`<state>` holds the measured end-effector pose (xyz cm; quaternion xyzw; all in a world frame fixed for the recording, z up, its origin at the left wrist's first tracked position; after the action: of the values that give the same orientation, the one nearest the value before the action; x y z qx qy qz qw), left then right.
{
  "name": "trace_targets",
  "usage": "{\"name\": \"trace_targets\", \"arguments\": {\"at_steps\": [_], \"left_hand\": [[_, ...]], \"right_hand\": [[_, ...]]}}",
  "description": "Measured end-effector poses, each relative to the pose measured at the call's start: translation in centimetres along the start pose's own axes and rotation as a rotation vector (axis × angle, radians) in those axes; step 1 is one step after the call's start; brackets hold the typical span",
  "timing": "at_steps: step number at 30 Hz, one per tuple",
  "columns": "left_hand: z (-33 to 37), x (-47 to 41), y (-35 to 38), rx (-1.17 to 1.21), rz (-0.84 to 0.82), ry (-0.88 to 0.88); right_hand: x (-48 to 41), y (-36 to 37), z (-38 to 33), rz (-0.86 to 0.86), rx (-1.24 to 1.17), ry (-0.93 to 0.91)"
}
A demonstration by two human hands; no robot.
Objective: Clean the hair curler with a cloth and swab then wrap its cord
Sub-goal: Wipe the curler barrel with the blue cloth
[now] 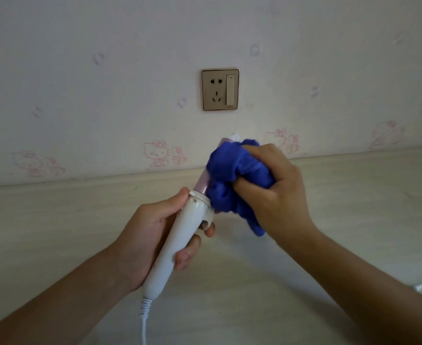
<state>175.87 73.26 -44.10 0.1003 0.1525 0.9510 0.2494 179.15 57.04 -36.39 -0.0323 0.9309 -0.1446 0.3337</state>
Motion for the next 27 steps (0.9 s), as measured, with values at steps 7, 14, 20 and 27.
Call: {"name": "trace_targets", "arguments": {"at_steps": [7, 14, 20, 27], "left_hand": [[1.3, -0.2, -0.4, -0.114, 0.073, 0.092], [2.8, 1.0, -1.1, -0.595, 0.282, 0.213], [2.5, 0.2, -0.5, -0.351, 0.191, 0.155], [1.3, 0.3, 0.1, -0.278, 0.115, 0.091]], "right_hand": [[0.0, 0.4, 0.4, -0.002, -0.009, 0.022], [-0.1, 0.0, 0.5, 0.048, -0.035, 0.044], [0.0, 0.8, 0.1, -0.018, 0.014, 0.007], [-0.5, -1.4, 1.3, 0.107, -0.084, 0.079]]}}
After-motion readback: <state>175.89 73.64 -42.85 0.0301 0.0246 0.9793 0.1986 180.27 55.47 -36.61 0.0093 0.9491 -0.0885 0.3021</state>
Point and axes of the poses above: each hand's wrist, its own x-axis away from the middle knuckle, its own y-axis out of the palm, z = x × y, the point moved 9 cm from there along -x, towards the middle knuckle, and after that the axes turned 5 degrees about -z, right-handed, at the moved point
